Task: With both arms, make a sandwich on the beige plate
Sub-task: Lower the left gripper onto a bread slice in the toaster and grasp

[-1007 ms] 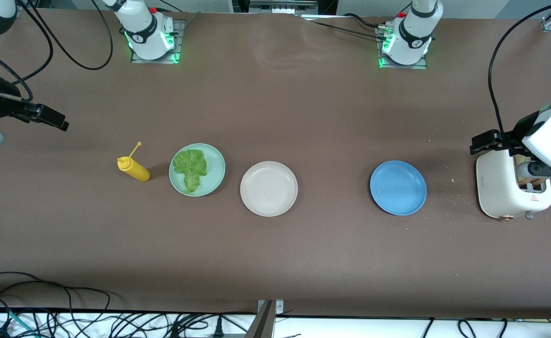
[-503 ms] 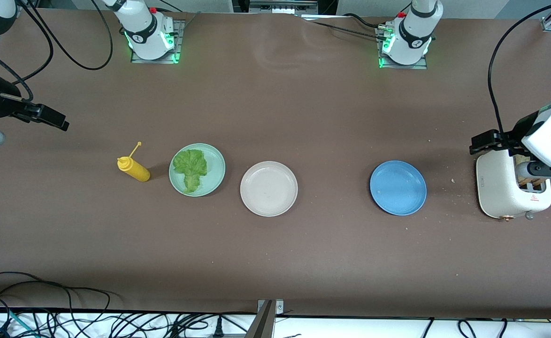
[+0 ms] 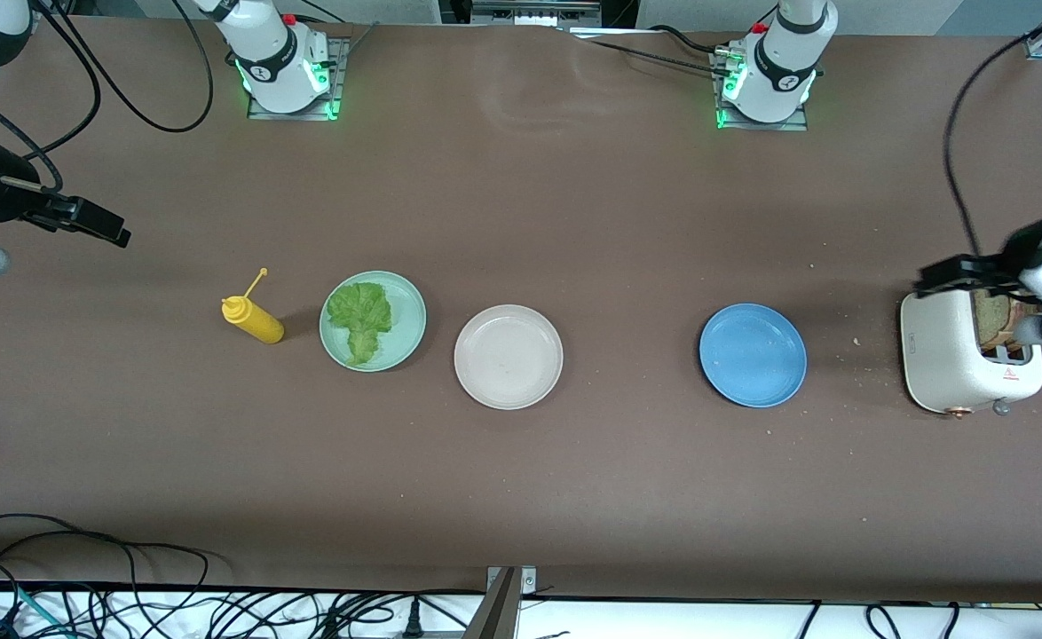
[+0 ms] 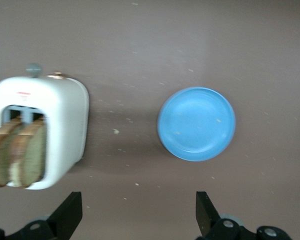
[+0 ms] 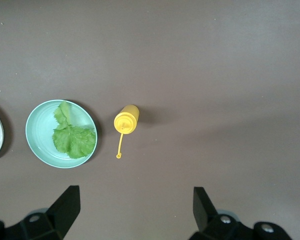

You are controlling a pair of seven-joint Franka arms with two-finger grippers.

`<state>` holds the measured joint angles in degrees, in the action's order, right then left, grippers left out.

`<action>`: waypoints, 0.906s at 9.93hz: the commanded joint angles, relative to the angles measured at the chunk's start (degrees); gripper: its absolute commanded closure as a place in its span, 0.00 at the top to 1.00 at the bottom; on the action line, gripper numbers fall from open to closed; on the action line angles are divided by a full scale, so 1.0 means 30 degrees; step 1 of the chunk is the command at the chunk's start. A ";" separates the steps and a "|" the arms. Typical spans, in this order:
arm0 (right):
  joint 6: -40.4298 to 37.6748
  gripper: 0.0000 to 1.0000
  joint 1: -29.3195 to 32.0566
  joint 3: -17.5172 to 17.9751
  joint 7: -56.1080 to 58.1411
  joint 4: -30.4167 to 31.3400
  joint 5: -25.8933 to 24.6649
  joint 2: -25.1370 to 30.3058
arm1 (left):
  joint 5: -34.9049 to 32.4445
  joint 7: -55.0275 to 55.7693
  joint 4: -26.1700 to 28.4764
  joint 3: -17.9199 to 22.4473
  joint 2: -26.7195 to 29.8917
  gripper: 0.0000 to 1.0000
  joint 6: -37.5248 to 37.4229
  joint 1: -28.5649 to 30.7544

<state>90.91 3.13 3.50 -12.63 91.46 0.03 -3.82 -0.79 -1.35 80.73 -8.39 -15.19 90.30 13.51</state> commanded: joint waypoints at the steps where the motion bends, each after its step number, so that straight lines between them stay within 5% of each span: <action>1: -0.0069 1.00 0.0101 0.0035 0.0313 0.0187 -0.0097 0.0218 | -0.0729 -0.3111 -0.0250 -0.0135 -0.0878 1.00 0.0866 0.1527; 9: -0.0127 1.00 0.0101 0.0035 0.0341 0.0158 -0.0097 0.0218 | -0.2285 -0.6053 0.1710 -0.0164 -0.1967 1.00 0.2917 0.3641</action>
<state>90.89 3.14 3.47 -12.59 91.49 0.03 -3.82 -6.31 -17.85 84.01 -8.23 -22.41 97.87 23.80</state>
